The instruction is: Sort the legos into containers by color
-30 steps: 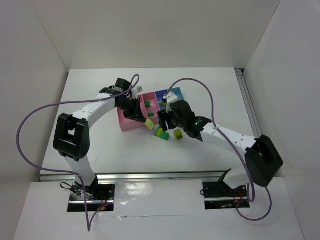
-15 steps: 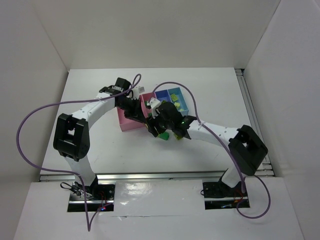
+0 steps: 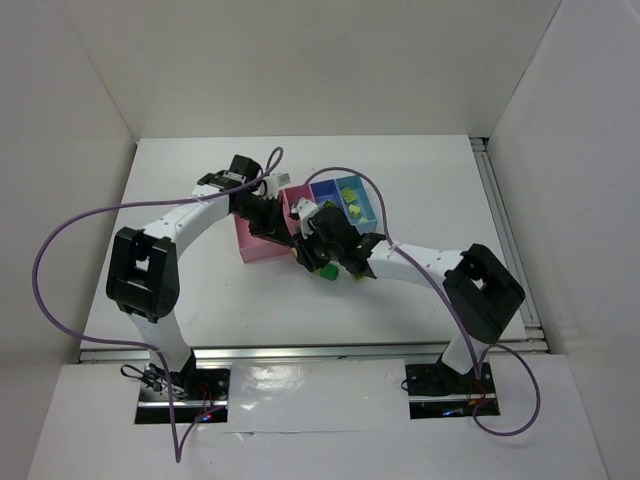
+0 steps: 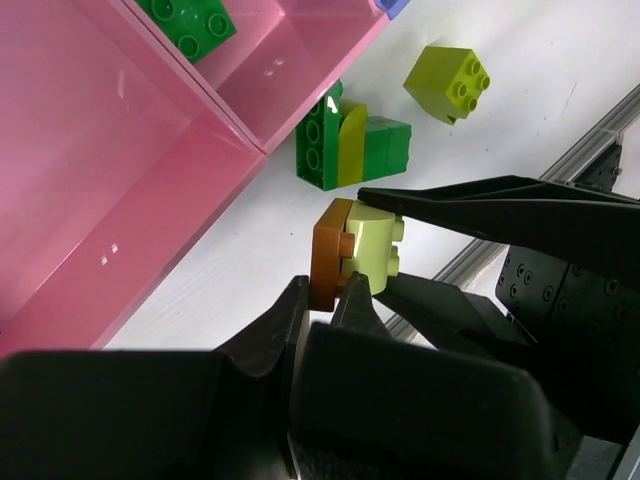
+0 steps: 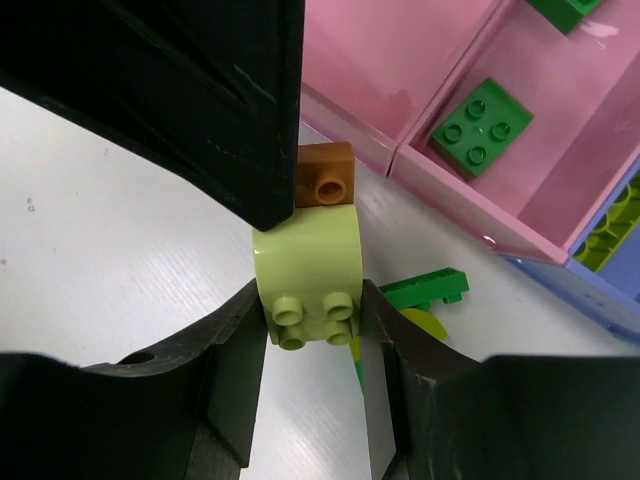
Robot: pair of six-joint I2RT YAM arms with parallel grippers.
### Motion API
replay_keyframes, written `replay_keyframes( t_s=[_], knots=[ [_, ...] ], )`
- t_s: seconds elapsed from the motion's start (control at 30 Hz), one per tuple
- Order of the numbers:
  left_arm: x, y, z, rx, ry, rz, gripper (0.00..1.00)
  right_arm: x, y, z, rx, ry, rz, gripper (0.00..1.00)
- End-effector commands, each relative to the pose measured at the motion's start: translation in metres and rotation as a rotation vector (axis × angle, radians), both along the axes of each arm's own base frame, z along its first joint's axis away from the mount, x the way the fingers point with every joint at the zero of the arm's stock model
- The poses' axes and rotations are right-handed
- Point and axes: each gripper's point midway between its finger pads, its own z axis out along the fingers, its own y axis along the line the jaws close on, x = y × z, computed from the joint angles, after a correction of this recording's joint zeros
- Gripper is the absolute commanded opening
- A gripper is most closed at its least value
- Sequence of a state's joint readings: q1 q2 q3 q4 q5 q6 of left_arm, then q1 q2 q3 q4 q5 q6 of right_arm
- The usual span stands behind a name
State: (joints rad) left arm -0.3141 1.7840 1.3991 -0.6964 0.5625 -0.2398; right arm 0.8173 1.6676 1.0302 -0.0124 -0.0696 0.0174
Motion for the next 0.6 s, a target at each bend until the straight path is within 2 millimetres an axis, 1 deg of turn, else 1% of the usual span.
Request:
replay_keyframes(
  t_s=[0.0, 0.03, 0.07, 0.1, 0.13, 0.17, 0.2, 0.23, 0.27, 0.3, 0.33, 0.37, 0.4, 0.43, 0.47, 0.5, 0.53, 0.57],
  knots=[
    [0.002, -0.002, 0.022, -0.017, -0.045, 0.006, 0.0, 0.015, -0.001, 0.045, 0.107, -0.112, -0.084, 0.05],
    [0.004, -0.003, 0.027, -0.026, -0.063, 0.013, 0.0, 0.012, -0.01, 0.05, 0.112, -0.122, -0.108, 0.02],
    [0.002, -0.003, 0.025, -0.025, -0.048, 0.02, 0.0, 0.013, -0.012, 0.061, 0.133, -0.136, -0.125, 0.02],
    [0.007, 0.0, 0.029, -0.034, -0.064, 0.039, 0.0, 0.008, -0.02, 0.055, 0.134, -0.127, -0.15, 0.02],
    [0.007, -0.001, 0.03, -0.038, -0.052, 0.053, 0.0, 0.005, -0.026, 0.058, 0.15, -0.132, -0.166, 0.01],
    [0.007, -0.001, 0.03, -0.038, -0.052, 0.054, 0.0, 0.0, -0.034, 0.076, 0.189, -0.158, -0.19, 0.0],
    [0.011, -0.001, 0.034, -0.036, -0.06, 0.068, 0.0, -0.009, -0.043, 0.068, 0.198, -0.147, -0.198, 0.0],
    [0.012, -0.002, 0.035, -0.041, -0.063, 0.074, 0.0, -0.012, -0.044, 0.083, 0.279, -0.165, -0.216, 0.0],
    [0.013, -0.001, 0.034, -0.031, -0.066, 0.08, 0.0, -0.017, -0.051, 0.107, 0.356, -0.202, -0.237, 0.0],
    [0.015, -0.001, 0.035, -0.037, -0.067, 0.089, 0.0, -0.021, -0.054, 0.111, 0.39, -0.205, -0.244, 0.0],
    [0.016, 0.0, 0.034, -0.028, -0.07, 0.095, 0.0, -0.025, -0.055, 0.111, 0.404, -0.196, -0.256, 0.0],
    [0.018, -0.001, 0.035, -0.033, -0.072, 0.102, 0.0, -0.022, -0.059, 0.109, 0.39, -0.2, -0.282, 0.0],
    [0.018, -0.002, 0.035, -0.036, -0.064, 0.113, 0.0, -0.021, -0.06, 0.112, 0.388, -0.203, -0.291, 0.0],
    [0.02, -0.001, 0.035, -0.031, -0.075, 0.118, 0.0, -0.018, -0.058, 0.116, 0.389, -0.204, -0.291, 0.0],
    [0.02, -0.001, 0.035, -0.033, -0.068, 0.127, 0.0, -0.015, -0.059, 0.115, 0.368, -0.211, -0.302, 0.0],
    [0.021, 0.0, 0.034, -0.025, -0.071, 0.133, 0.0, -0.011, -0.055, 0.112, 0.352, -0.21, -0.298, 0.0],
    [0.021, 0.0, 0.034, -0.025, -0.071, 0.133, 0.0, -0.006, -0.055, 0.116, 0.336, -0.22, -0.309, 0.0],
    [0.021, 0.0, 0.038, -0.028, -0.079, 0.133, 0.0, -0.002, -0.054, 0.115, 0.324, -0.219, -0.32, 0.0]
  ],
)
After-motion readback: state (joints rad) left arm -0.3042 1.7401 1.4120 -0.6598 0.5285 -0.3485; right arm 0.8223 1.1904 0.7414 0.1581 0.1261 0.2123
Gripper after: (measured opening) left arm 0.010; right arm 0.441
